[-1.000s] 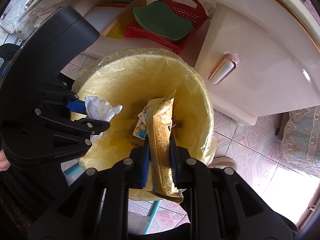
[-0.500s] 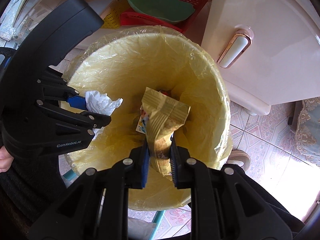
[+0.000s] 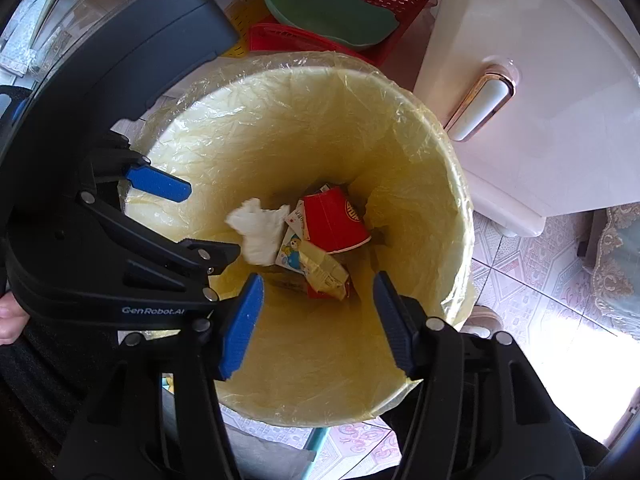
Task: Collect trash
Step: 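Open left gripper dropping tissue while right gripper releases snack wrapper into bin, then move both tools back over the table toward the card box and black box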
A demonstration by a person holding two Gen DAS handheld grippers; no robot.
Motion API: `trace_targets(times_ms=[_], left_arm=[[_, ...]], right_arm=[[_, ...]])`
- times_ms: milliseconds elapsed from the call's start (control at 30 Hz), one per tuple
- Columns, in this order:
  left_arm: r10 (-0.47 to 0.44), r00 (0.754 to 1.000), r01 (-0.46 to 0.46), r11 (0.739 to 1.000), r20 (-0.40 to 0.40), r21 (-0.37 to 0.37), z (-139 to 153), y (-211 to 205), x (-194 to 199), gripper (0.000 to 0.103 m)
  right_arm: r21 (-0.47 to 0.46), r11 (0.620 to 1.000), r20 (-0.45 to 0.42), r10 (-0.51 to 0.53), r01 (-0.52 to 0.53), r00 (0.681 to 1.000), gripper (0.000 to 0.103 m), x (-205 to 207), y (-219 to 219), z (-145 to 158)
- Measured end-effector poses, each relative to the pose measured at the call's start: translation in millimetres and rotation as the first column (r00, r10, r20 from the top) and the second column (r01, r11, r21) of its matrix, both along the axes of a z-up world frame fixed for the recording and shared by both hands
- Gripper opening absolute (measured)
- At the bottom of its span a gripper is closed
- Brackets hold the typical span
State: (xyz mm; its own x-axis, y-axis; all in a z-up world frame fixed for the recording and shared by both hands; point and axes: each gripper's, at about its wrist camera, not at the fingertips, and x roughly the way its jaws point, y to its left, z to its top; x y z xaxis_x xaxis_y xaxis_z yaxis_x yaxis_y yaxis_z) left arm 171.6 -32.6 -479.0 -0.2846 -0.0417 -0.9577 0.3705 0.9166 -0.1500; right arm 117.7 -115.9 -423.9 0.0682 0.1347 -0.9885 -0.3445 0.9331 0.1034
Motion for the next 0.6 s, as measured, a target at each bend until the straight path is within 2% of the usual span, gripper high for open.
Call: trace_targets(times_ms=[133,367,600], left_arm=[[0.018,1.0,-0.018,1.0,0.005,0.001,2,4,3,0.071],[0.009,1.0,-0.009,1.0,0.024,0.006,10,5,0,0.072],[-0.006,0.998,0.008,0.999,0.063,-0.032,42,8,-8,0.076]], right_arm=[[0.016,1.0,-0.013,-0.014,0.014,1.0,0.057,2,-1,0],[0.005,1.0,-0.009,0.001,-0.001,1.0,0.057,1,-1,3],[0.009,0.999,0.036,0.041,-0.041,0.999,0.068,-6,-5,34]])
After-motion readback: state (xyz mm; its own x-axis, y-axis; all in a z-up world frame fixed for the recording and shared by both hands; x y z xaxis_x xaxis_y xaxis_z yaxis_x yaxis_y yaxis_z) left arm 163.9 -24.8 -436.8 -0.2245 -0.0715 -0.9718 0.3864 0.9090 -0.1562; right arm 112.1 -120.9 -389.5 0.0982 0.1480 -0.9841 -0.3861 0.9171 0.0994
